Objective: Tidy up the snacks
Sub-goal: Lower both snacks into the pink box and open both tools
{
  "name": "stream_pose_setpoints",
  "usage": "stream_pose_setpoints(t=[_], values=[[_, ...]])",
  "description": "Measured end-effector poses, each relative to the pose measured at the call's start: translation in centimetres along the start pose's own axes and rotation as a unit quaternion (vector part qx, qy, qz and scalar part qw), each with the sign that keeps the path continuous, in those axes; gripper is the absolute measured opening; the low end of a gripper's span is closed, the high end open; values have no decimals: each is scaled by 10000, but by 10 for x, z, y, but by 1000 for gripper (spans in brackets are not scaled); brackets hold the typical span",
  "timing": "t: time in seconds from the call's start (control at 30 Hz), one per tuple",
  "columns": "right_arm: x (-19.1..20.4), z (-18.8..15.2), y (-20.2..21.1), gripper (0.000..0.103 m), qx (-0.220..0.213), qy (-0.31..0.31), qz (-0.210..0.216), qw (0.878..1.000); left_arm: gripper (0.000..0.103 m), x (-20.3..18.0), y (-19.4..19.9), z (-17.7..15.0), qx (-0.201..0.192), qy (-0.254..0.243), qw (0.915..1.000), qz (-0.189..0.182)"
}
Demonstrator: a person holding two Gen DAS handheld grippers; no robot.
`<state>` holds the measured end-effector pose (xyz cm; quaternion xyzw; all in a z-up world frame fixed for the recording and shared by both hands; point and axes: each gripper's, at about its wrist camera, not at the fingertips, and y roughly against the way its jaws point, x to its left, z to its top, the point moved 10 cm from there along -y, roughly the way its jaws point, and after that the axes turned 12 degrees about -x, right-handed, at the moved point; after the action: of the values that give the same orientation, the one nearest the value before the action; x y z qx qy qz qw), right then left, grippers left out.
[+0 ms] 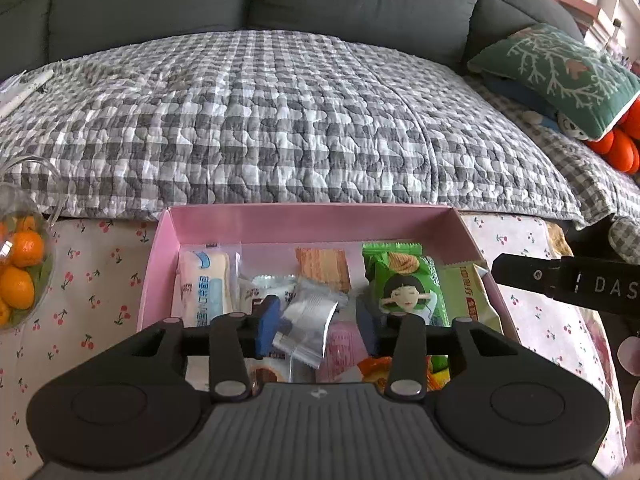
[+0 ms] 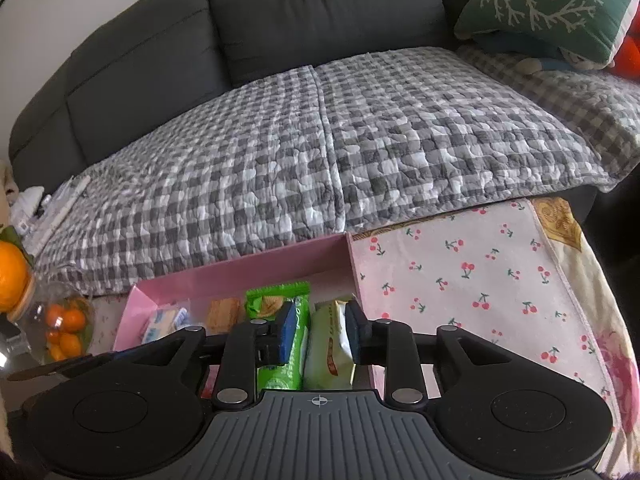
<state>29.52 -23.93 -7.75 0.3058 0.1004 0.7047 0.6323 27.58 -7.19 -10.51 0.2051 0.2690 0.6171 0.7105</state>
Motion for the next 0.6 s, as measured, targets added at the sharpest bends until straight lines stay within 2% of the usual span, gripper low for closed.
stream_pose_setpoints(t=[0.33,0.43,0.6], values=[[10,-2,37,60,87,235,-100,9996,62,1,32,-6,38,-79,10000,-11],[16,-5,51,74,114,381,-160,9991,70,1,45,-10,53,-132,9999,-58],[24,-18,72,77,238,602,-227,9976,79,3,68,-20,94,-253,9996,-52]])
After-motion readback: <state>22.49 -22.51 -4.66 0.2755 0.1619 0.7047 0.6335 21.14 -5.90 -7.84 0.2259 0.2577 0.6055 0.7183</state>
